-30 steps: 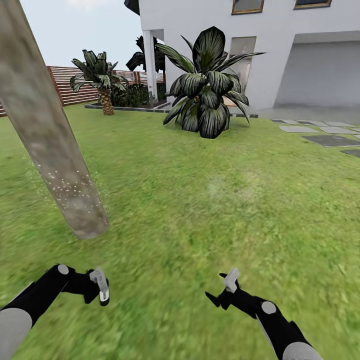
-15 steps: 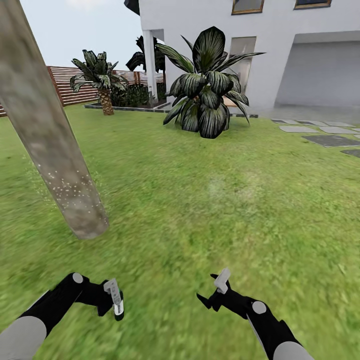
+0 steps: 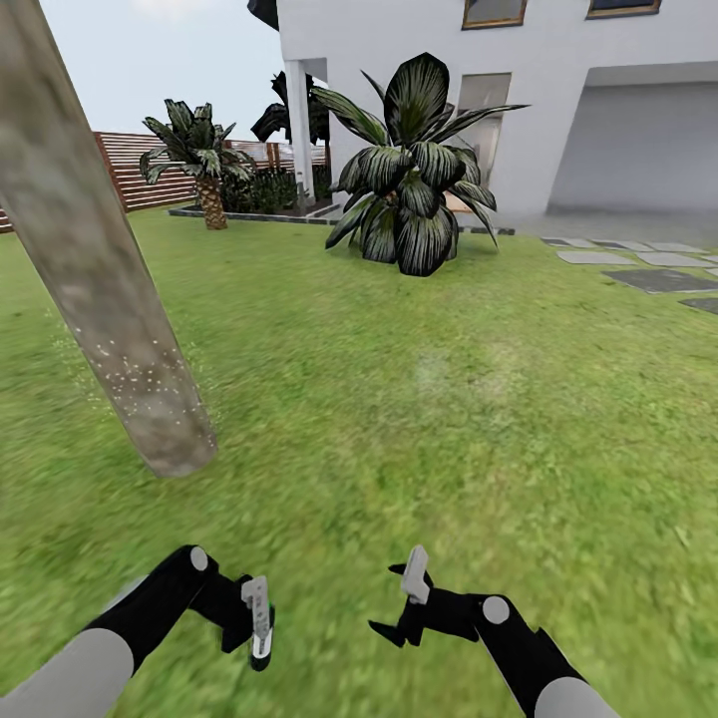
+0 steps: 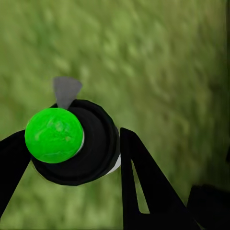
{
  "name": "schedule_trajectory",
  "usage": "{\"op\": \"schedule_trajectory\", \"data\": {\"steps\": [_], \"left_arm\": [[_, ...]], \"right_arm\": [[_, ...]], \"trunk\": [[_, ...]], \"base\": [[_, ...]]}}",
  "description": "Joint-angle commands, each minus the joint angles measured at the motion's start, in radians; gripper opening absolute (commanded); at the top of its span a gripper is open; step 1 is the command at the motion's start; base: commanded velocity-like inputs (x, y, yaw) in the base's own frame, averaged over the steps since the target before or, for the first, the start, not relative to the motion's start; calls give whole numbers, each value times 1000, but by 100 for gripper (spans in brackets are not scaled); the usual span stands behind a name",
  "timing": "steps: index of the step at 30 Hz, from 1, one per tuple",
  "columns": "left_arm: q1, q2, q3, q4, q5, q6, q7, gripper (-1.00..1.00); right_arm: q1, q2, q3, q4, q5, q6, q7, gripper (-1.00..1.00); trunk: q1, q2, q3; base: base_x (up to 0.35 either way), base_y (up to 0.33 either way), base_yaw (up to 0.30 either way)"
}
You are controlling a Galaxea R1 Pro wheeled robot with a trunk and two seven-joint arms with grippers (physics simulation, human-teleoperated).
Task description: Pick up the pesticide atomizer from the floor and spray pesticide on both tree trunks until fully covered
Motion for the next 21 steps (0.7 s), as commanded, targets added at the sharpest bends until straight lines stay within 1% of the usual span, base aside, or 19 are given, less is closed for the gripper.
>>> {"op": "schedule_trajectory", "data": {"steps": [1, 2, 5, 7, 10, 13, 16, 18, 21], "left_arm": [[0, -6, 0, 0, -3, 0, -1, -100], [0, -10, 0, 0, -5, 0, -1, -100], [-1, -22, 0, -1, -7, 1, -1, -100], [-3, -36, -1, -1, -8, 3, -1, -100], [-11, -59, -1, -2, -10, 5, -1, -100], [-13, -78, -1, -2, -12, 7, -1, -100], [-16, -90, 0, -2, -12, 9, -1, -100], [-17, -102, 0, -2, -12, 9, -1, -100], [-20, -110, 0, -3, -11, 10, 0, -100]], "right_arm": [[0, 0, 0, 0, 0, 0, 1, 100], [0, 0, 0, 0, 0, 0, 1, -100], [0, 1, 0, 0, 0, 0, 1, -100], [0, 3, 0, -1, 0, 0, 1, -100], [0, 22, 1, -1, 0, 0, 1, -100], [0, 30, 2, -1, 0, 0, 1, -100], [0, 41, 3, -1, 0, 0, 3, -100], [0, 52, 3, -1, 0, 0, 3, -100], [0, 62, 3, -1, 0, 0, 7, -100]], "trunk": [[0, 0, 0], [0, 0, 0], [0, 0, 0], [0, 0, 0], [0, 0, 0], [0, 0, 0], [0, 0, 0], [0, 0, 0], [0, 0, 0]], "base": [[0, 0, 0], [0, 0, 0], [0, 0, 0], [0, 0, 0], [0, 0, 0], [0, 0, 0], [0, 0, 0], [0, 0, 0], [0, 0, 0]]}}
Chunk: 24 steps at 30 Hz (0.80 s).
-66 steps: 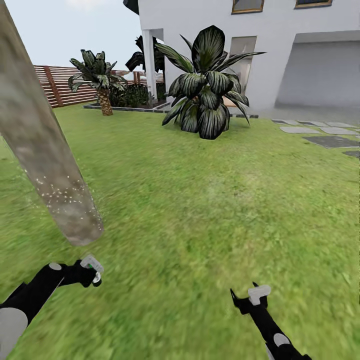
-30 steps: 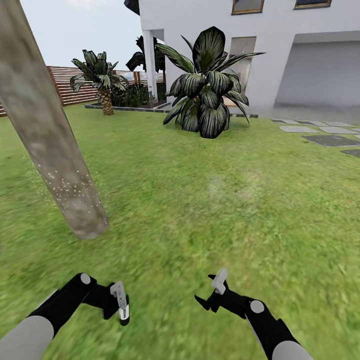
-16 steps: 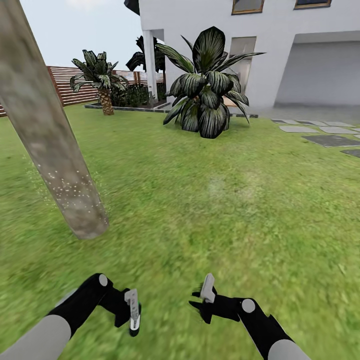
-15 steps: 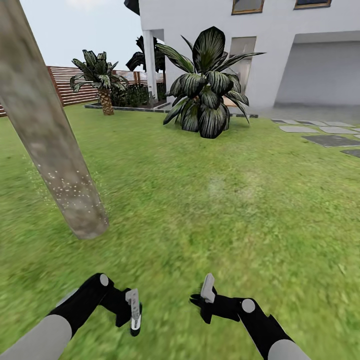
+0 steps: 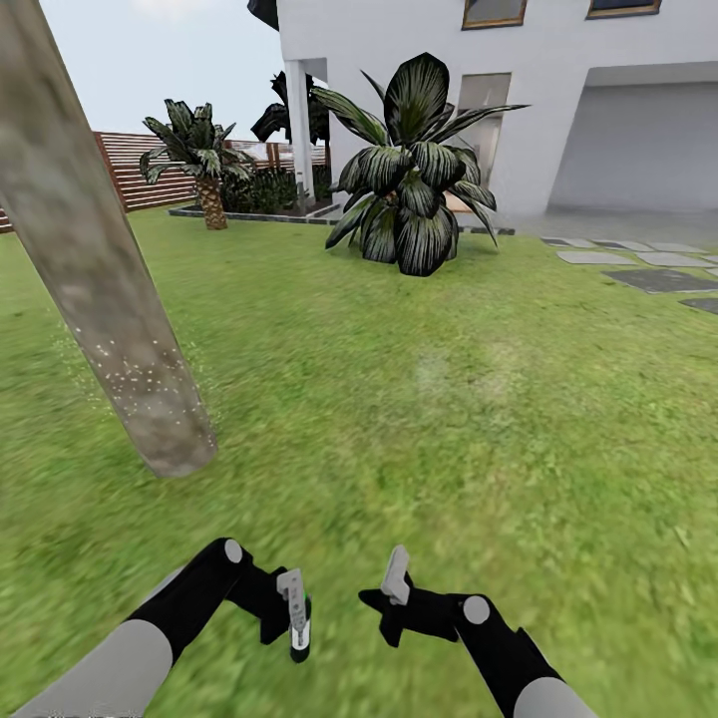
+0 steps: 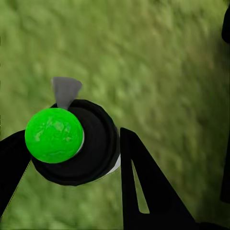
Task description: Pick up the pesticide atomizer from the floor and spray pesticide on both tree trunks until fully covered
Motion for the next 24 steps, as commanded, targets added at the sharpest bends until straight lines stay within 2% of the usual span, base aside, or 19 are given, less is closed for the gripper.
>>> {"op": "schedule_trajectory", "data": {"steps": [1, 7, 15, 22, 24], "left_arm": [[-4, -3, 0, 0, 0, 0, 0, -100], [-11, -18, 1, 1, 1, 0, 1, -100], [-10, -61, 1, 13, -1, -3, 10, -100], [-6, -65, 3, 14, 1, -9, 12, -100], [-5, -75, 3, 15, 1, -9, 12, -100]], "right_arm": [[0, 2, 0, 0, 0, 0, 9, -100], [0, 11, 0, -1, 0, 0, 34, -100], [0, 18, 0, -2, 0, 0, 35, -100], [0, 36, 0, -20, 0, 0, 35, -100], [0, 37, 0, -20, 0, 0, 35, -100]], "trunk": [[0, 0, 0], [0, 0, 0], [0, 0, 0], [0, 0, 0], [0, 0, 0]], "base": [[0, 0, 0], [0, 0, 0], [0, 0, 0], [0, 0, 0], [0, 0, 0]]}}
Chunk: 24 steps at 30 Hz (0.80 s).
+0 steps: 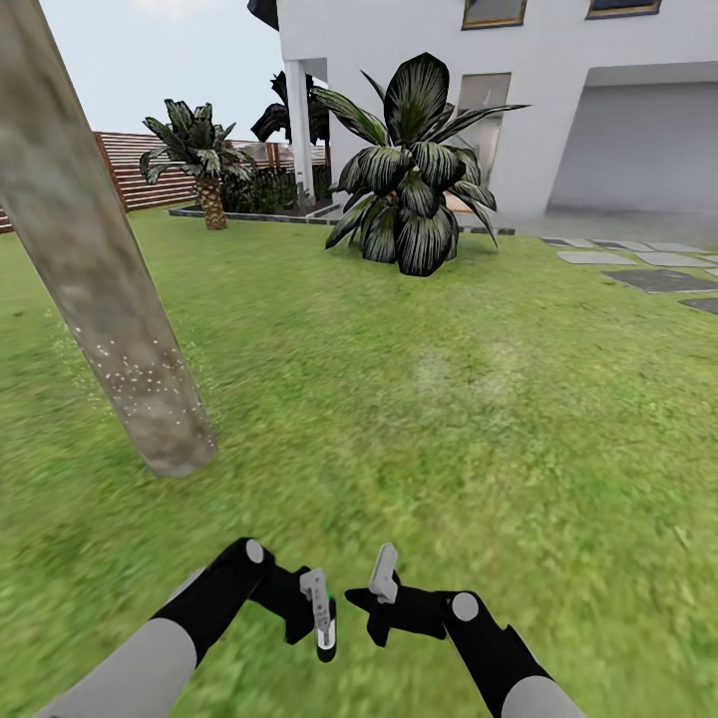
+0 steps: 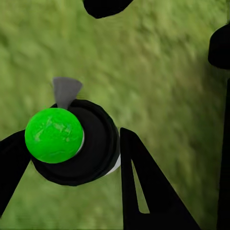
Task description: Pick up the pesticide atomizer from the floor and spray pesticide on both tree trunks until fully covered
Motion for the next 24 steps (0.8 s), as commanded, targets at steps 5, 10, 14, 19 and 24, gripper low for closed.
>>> {"op": "schedule_trajectory", "data": {"steps": [5, 10, 14, 19, 24], "left_arm": [[3, -24, 0, -1, -1, -1, 4, -100], [3, -26, 1, -1, 6, -3, 3, -100], [3, -26, 1, -1, 10, -5, 2, -100], [3, -26, 3, -2, 13, -24, -3, -100], [3, -26, 3, -1, 14, -33, -5, -100]], "right_arm": [[0, 0, 0, 0, 0, 0, 0, -100], [0, 0, 0, 0, 0, 0, 0, -100], [0, 0, 0, 0, 0, 0, 0, -100], [0, 0, 0, 0, 0, -1, 0, -100], [0, 0, 0, 0, 0, 0, 0, -100]], "trunk": [[0, 0, 0], [0, 0, 0], [0, 0, 0], [0, 0, 0], [0, 0, 0]], "base": [[0, 0, 0], [0, 0, 0], [0, 0, 0], [0, 0, 0], [0, 0, 0]]}}
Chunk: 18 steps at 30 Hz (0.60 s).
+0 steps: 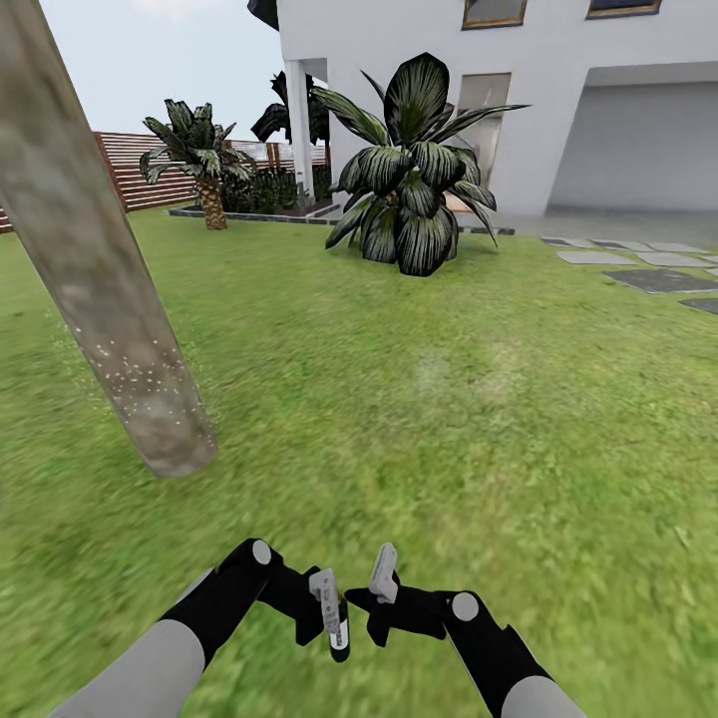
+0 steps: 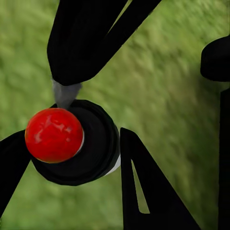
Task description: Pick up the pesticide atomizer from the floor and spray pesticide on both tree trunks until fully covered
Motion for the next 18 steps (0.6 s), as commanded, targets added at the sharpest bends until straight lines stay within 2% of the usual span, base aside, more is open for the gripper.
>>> {"op": "schedule_trajectory", "data": {"steps": [1, 7, 10, 13, 15, 18], "left_arm": [[0, 0, 1, 0, 1, 0, -1, -100], [0, -2, 2, 1, 1, -1, -1, -100], [-1, -12, 3, 4, -2, 0, 8, -100], [-2, 0, 7, 6, -7, 4, 10, -100], [-1, 26, 9, 6, -9, 6, 10, -100], [0, 94, 8, 6, -12, 10, 8, -100]], "right_arm": [[0, 0, 0, 0, 0, 0, 0, -100], [0, 0, 0, 1, 0, 0, 0, -100], [0, 0, 0, 1, 0, 0, 0, -100], [1, 0, 0, 1, 0, 0, 0, -100], [0, 0, 0, 1, 0, 0, 0, -100], [1, 0, 0, 2, 0, 0, 0, -100]], "trunk": [[0, 0, 0], [0, 0, 0], [0, 0, 0], [0, 0, 0], [0, 0, 0], [0, 0, 0]], "base": [[0, 0, 0], [0, 0, 0], [0, 0, 0], [0, 0, 0], [0, 0, 0], [0, 0, 0]]}}
